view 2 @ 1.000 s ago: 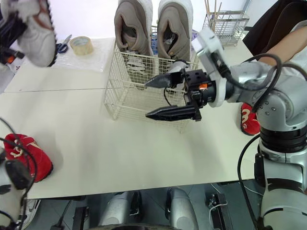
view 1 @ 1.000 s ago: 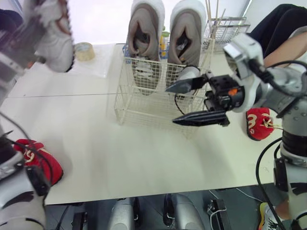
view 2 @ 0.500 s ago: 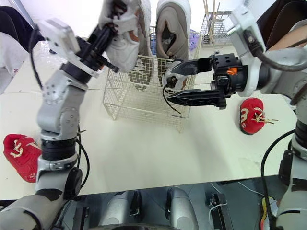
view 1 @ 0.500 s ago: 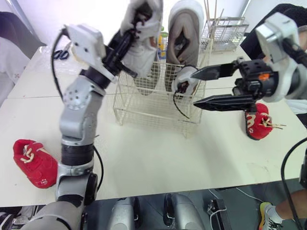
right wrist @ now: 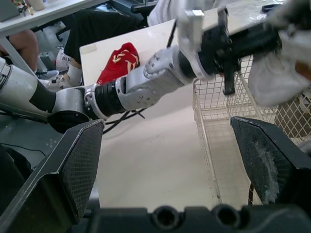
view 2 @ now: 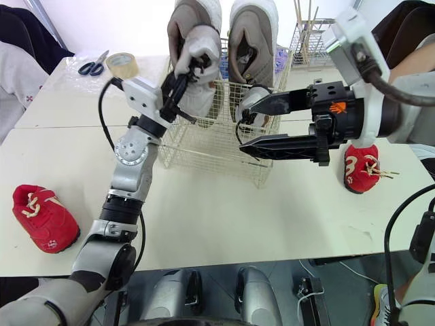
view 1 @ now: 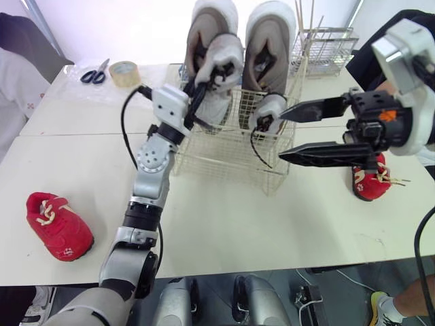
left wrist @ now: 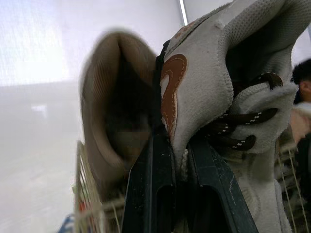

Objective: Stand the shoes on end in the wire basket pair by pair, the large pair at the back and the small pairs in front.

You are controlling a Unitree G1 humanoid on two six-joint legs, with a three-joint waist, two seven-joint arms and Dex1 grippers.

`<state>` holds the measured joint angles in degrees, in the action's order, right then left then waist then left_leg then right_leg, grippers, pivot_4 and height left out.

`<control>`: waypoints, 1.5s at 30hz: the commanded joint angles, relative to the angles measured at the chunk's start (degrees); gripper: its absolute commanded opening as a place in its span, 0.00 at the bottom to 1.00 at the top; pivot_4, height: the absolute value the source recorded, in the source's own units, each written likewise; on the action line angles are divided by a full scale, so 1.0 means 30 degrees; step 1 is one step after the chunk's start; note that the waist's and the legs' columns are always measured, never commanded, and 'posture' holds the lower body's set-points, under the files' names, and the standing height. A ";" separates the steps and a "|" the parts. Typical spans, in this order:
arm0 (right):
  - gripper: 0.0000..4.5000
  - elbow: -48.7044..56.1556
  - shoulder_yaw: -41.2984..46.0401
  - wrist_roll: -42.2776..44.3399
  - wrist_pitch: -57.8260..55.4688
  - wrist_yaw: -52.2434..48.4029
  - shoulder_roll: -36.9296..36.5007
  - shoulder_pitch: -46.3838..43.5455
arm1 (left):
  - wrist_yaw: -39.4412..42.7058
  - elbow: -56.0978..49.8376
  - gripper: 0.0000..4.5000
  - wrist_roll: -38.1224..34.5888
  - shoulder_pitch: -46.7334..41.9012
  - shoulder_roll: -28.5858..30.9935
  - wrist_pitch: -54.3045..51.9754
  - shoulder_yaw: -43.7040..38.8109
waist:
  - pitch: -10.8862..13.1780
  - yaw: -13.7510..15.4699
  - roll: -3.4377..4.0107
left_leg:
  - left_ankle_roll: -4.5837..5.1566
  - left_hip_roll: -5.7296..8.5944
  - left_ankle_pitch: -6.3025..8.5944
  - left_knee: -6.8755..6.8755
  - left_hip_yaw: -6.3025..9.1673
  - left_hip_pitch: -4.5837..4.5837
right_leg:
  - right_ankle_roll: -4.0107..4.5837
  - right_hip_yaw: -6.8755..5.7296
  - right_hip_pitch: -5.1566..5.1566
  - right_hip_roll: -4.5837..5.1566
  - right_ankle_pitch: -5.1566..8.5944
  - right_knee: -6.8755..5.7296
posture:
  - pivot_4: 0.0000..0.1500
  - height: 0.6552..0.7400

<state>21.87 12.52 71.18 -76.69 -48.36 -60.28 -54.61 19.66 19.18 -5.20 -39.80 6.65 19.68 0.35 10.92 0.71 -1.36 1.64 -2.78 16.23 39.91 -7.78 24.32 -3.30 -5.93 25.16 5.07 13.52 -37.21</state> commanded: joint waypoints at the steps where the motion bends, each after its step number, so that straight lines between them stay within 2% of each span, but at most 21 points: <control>1: 1.00 0.0138 0.0844 0.0915 0.0076 0.0843 -0.0248 -0.0449 | -0.0110 -0.0488 0.01 -0.0480 0.0773 -0.0390 -0.0702 -0.0023 | 0.0000 -0.0004 0.0001 | 0.0003 -0.0003 0.0002 0.0008 0.0000 0.0013 | -0.0001 0.0000 0.0009 0.0004 -0.0001 0.0000 | 1.00 1.00; 7: 1.00 0.0270 0.0543 0.1114 0.0738 0.1651 0.0379 0.0047 | -0.0154 -0.3756 0.01 -0.1580 0.2956 -0.0589 -0.4107 -0.0060 | -0.0029 -0.0073 0.0046 | 0.0014 -0.0004 0.0010 0.0017 0.0004 0.0017 | -0.0009 -0.0001 0.0005 0.0012 -0.0005 0.0005 | 1.00 1.00; 8: 1.00 0.0224 0.0453 0.0984 0.0921 0.1632 0.0495 0.0150 | -0.0075 -0.4399 0.17 -0.1823 0.3191 -0.0475 -0.4688 -0.0088 | -0.0037 -0.0088 0.0061 | 0.0013 -0.0006 0.0010 0.0016 0.0003 0.0016 | -0.0009 -0.0002 0.0006 0.0007 -0.0005 0.0006 | 1.00 1.00; 9: 1.00 0.0185 0.0361 0.0860 0.1102 0.1597 0.0594 0.0242 | -0.0040 -0.5000 0.24 -0.2107 0.3387 -0.0388 -0.5291 -0.0150 | -0.0044 -0.0122 0.0071 | 0.0013 -0.0008 0.0011 0.0015 0.0003 0.0015 | -0.0009 -0.0001 0.0006 0.0002 -0.0005 0.0006 | 1.00 1.00; 13: 1.00 0.0108 -0.0012 0.0460 0.1777 0.1394 0.0985 0.0469 | -0.0167 -0.7779 0.70 -0.3205 0.4370 -0.0011 -0.7784 -0.0446 | -0.0054 -0.0380 0.0089 | 0.0010 -0.0025 0.0009 0.0007 0.0001 0.0012 | -0.0010 0.0000 0.0009 -0.0022 -0.0004 0.0007 | 1.00 1.00; 22: 1.00 -0.0629 -0.0894 -0.1090 0.3604 -0.0174 0.1641 0.1008 | 0.0135 -1.4348 0.70 -0.5949 0.7070 0.2378 -1.3413 -0.1181 | -0.0073 -0.0390 0.0126 | 0.0001 -0.0010 0.0004 0.0017 0.0015 0.0016 | -0.0009 -0.0004 0.0001 -0.0027 -0.0003 0.0000 | 1.00 1.00; 28: 1.00 -0.0949 -0.1054 -0.1769 0.4433 -0.1399 0.1845 0.1483 | -0.0459 -1.6626 0.70 -0.7584 0.7687 0.2945 -1.5603 -0.1999 | -0.0072 -0.0367 0.0126 | -0.0005 -0.0001 0.0001 0.0019 0.0015 0.0025 | -0.0010 0.0011 0.0000 -0.0022 -0.0004 0.0007 | 1.00 1.00; 33: 1.00 -0.1494 -0.1127 -0.1710 0.4770 -0.2146 0.2376 0.1326 | -0.1536 -1.8417 0.70 -1.2569 0.7110 0.4047 -1.8967 -0.5075 | -0.0070 -0.0438 0.0129 | -0.0018 -0.0019 -0.0006 0.0018 0.0023 0.0021 | -0.0010 0.0013 0.0003 -0.0020 -0.0004 -0.0001 | 1.00 1.00; 36: 1.00 -0.2224 -0.0832 -0.1591 0.5077 -0.2430 0.2851 0.1112 | -0.1618 -1.9249 0.88 -1.6303 0.7191 0.5454 -2.0303 -0.6866 | -0.0068 -0.0452 0.0126 | -0.0077 -0.0022 -0.0040 0.0016 0.0027 0.0019 | -0.0010 0.0012 0.0003 -0.0024 -0.0004 -0.0002 | 1.00 1.00; 37: 1.00 -0.2580 -0.0731 -0.1488 0.5111 -0.2529 0.3019 0.0922 | -0.1816 -1.9467 0.99 -1.7321 0.7240 0.6063 -2.0684 -0.7382 | -0.0068 -0.0447 0.0127 | -0.0107 -0.0020 -0.0056 0.0016 0.0028 0.0022 | -0.0010 0.0014 0.0001 -0.0022 -0.0004 0.0000 | 1.00 1.00; 41: 1.00 -0.3688 -0.0557 -0.1762 0.5478 -0.2770 0.3415 0.0356 | -0.3194 -1.9911 0.99 -2.1366 0.7801 0.8069 -2.1666 -0.8966 | -0.0067 -0.0415 0.0128 | -0.0125 -0.0003 -0.0067 0.0017 0.0026 0.0019 | -0.0011 0.0013 -0.0006 -0.0028 -0.0004 -0.0001 | 1.00 1.00; 45: 1.00 -0.4213 -0.0547 -0.1761 0.5489 -0.3443 0.3312 0.0251 | -0.4741 -2.0299 0.99 -2.4276 0.8707 0.9948 -2.2101 -0.9441 | -0.0064 -0.0397 0.0124 | -0.0126 0.0001 -0.0067 0.0019 0.0034 0.0016 | -0.0011 0.0015 -0.0021 -0.0019 -0.0004 0.0007 | 1.00 1.00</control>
<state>9.45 8.87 65.56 -60.93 -57.76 -50.00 -52.46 6.95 -39.34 -74.07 -13.61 35.56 -46.63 -26.26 10.73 -0.48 -0.98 1.27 -2.76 16.03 39.96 -7.69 24.36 -3.33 -5.88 25.10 5.02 13.50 -37.18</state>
